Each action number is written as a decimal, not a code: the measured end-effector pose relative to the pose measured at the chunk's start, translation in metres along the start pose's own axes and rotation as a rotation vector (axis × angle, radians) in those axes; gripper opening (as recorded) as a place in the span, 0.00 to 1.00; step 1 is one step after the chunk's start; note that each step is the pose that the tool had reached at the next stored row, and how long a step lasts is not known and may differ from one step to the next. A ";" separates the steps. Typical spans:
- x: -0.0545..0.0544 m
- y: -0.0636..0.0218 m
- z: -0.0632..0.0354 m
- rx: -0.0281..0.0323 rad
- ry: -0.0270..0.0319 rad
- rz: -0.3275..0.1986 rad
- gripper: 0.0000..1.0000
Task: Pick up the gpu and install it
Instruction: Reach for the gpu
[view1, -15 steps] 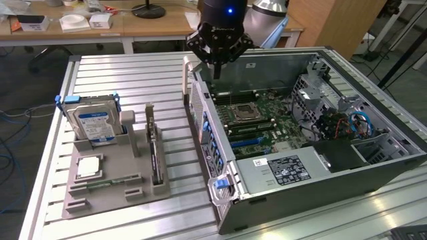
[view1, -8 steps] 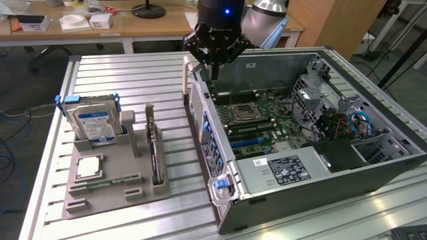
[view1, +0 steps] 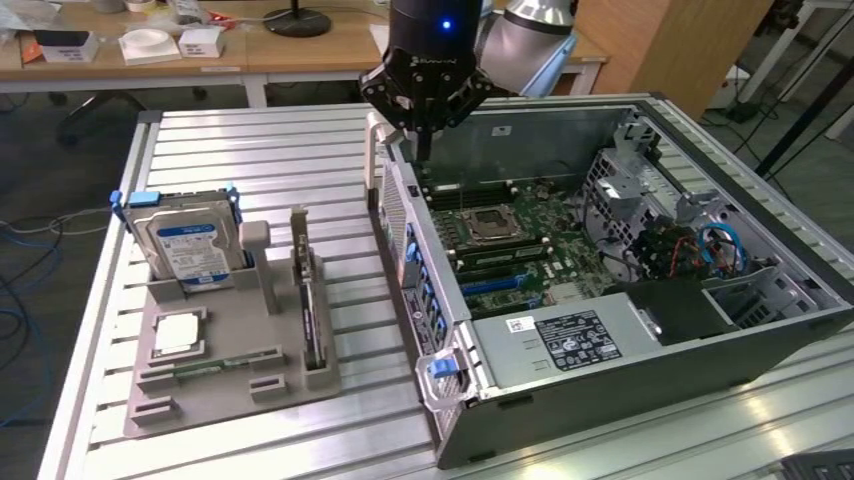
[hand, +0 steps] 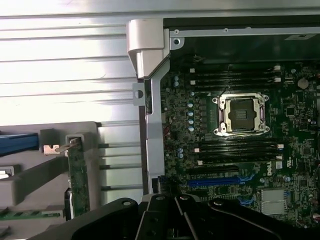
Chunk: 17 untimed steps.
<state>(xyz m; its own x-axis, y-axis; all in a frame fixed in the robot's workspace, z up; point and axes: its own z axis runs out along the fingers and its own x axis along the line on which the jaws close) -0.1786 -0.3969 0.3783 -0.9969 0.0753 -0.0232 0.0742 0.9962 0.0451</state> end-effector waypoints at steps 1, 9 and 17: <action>0.001 0.0000 0.0002 0.0000 0.0000 0.000 0.11; 0.006 -0.0005 0.0013 0.0000 0.0000 0.000 0.11; 0.011 -0.0008 0.0025 0.0000 0.0000 0.000 0.11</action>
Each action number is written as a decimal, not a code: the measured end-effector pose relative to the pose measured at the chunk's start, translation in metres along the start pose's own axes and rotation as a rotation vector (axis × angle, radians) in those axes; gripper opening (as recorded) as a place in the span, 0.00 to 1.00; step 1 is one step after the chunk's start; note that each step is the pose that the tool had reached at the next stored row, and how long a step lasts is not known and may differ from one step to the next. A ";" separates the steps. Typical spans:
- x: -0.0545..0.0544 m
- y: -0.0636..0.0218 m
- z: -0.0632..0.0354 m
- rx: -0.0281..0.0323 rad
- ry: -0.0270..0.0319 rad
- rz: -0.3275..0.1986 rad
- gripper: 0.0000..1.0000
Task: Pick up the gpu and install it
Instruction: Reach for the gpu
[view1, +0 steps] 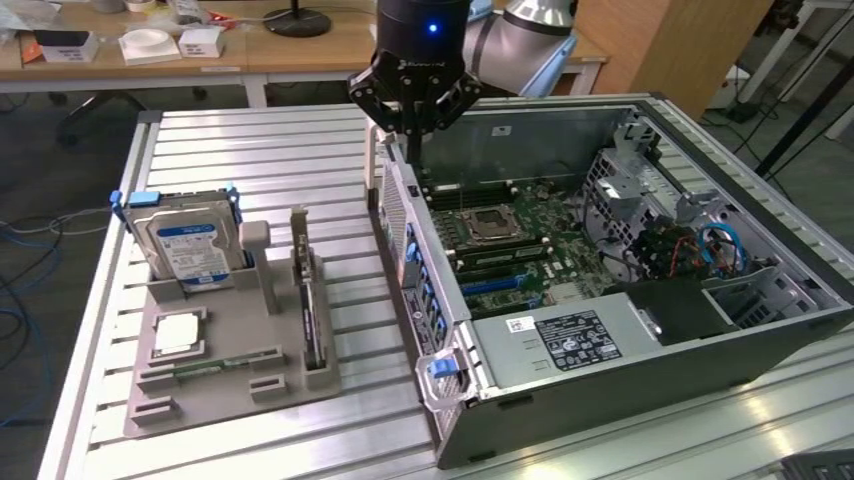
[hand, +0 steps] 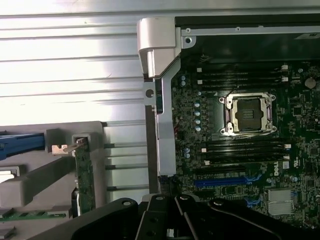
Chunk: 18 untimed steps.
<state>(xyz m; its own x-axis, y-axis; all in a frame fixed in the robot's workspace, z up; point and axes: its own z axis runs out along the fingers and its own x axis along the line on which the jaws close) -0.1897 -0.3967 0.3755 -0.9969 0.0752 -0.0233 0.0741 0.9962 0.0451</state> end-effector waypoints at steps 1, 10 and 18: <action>0.001 0.0000 0.0002 0.0000 0.0000 0.000 0.11; 0.006 -0.0005 0.0015 0.0000 0.0000 0.000 0.11; 0.012 -0.0009 0.0027 0.0000 0.0000 0.000 0.11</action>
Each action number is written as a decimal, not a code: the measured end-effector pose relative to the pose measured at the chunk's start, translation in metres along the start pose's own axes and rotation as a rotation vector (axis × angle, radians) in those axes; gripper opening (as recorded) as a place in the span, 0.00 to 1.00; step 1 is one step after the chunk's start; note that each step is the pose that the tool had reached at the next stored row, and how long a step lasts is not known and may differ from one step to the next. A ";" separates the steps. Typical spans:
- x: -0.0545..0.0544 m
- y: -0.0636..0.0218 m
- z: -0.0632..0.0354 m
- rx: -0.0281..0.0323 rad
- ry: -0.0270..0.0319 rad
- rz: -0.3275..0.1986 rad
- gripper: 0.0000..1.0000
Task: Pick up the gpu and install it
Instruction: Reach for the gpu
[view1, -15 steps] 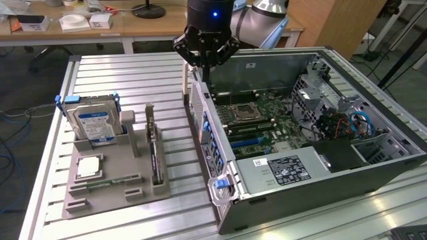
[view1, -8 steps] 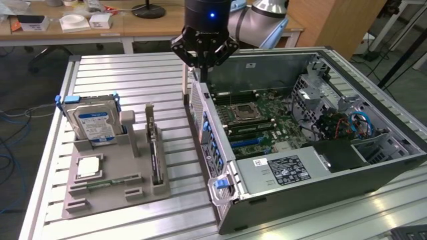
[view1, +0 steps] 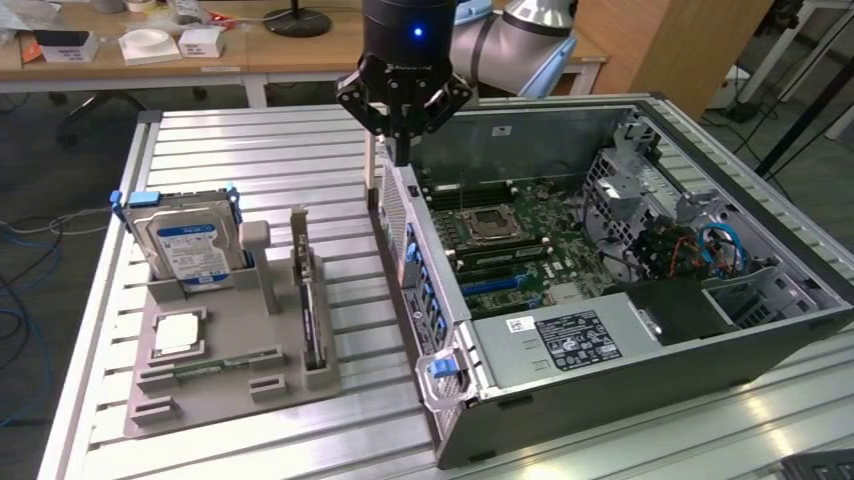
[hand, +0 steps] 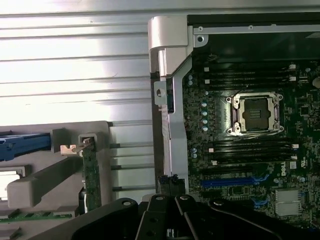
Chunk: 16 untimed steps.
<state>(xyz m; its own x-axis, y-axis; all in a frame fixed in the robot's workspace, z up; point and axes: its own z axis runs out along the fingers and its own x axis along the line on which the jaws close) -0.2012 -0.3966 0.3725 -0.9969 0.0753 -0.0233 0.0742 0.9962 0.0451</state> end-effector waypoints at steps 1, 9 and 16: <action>0.001 0.0000 0.0001 0.0000 0.0000 0.000 0.11; 0.006 -0.0005 0.0013 0.0000 0.0000 0.000 0.11; 0.010 -0.0008 0.0023 0.0000 0.0000 0.000 0.11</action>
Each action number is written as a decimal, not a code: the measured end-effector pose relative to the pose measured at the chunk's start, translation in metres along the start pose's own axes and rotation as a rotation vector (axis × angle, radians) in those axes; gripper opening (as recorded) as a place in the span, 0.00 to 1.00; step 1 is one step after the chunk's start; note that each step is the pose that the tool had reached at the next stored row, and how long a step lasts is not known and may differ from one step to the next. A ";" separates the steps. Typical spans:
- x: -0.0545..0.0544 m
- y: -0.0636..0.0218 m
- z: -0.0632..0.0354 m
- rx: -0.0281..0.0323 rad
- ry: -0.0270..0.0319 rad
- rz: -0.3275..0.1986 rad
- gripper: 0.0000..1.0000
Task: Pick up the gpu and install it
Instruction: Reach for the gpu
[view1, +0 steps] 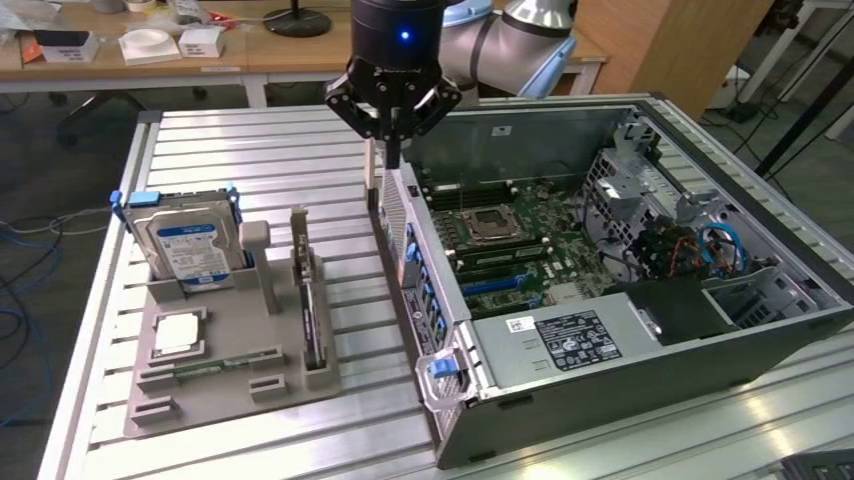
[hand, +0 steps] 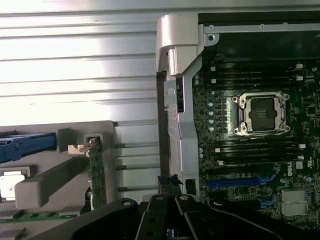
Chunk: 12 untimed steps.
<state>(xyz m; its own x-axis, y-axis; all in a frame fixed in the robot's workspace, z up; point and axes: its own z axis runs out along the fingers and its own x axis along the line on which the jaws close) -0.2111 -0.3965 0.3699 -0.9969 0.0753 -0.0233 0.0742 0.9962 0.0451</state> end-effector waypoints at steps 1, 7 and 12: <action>0.001 0.0000 0.0001 0.0000 0.0000 0.000 0.11; 0.004 -0.0002 0.0010 0.0000 0.0000 0.000 0.11; 0.007 -0.0004 0.0018 0.0000 0.0000 0.000 0.11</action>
<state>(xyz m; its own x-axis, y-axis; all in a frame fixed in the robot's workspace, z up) -0.2182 -0.3964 0.3680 -0.9969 0.0753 -0.0233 0.0742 0.9962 0.0451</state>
